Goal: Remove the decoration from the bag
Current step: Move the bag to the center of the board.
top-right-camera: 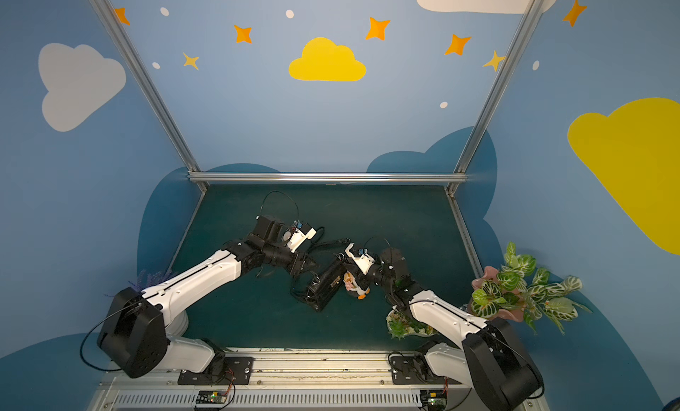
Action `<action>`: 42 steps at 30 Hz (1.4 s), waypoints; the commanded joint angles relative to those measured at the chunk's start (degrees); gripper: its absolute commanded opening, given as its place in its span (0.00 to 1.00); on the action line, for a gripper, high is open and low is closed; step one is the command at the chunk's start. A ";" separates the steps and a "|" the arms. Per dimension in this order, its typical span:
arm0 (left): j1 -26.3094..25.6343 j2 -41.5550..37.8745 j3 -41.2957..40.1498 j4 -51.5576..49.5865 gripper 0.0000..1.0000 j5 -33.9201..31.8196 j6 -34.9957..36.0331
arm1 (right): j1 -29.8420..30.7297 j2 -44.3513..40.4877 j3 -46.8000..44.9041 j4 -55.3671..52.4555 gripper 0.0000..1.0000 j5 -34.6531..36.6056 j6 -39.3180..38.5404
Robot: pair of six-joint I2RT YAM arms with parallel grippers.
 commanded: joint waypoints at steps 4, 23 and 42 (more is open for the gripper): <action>-0.09 -4.19 0.90 -1.95 0.19 -0.55 0.46 | 1.61 0.36 2.03 -0.68 0.18 -0.96 -0.17; 6.19 -15.63 -0.74 -17.26 0.11 5.45 3.39 | 16.70 -4.73 -1.76 0.79 0.13 12.81 4.03; 5.48 -8.87 7.33 -17.35 0.85 12.86 9.57 | 17.36 -8.67 -6.51 3.63 0.54 16.23 1.65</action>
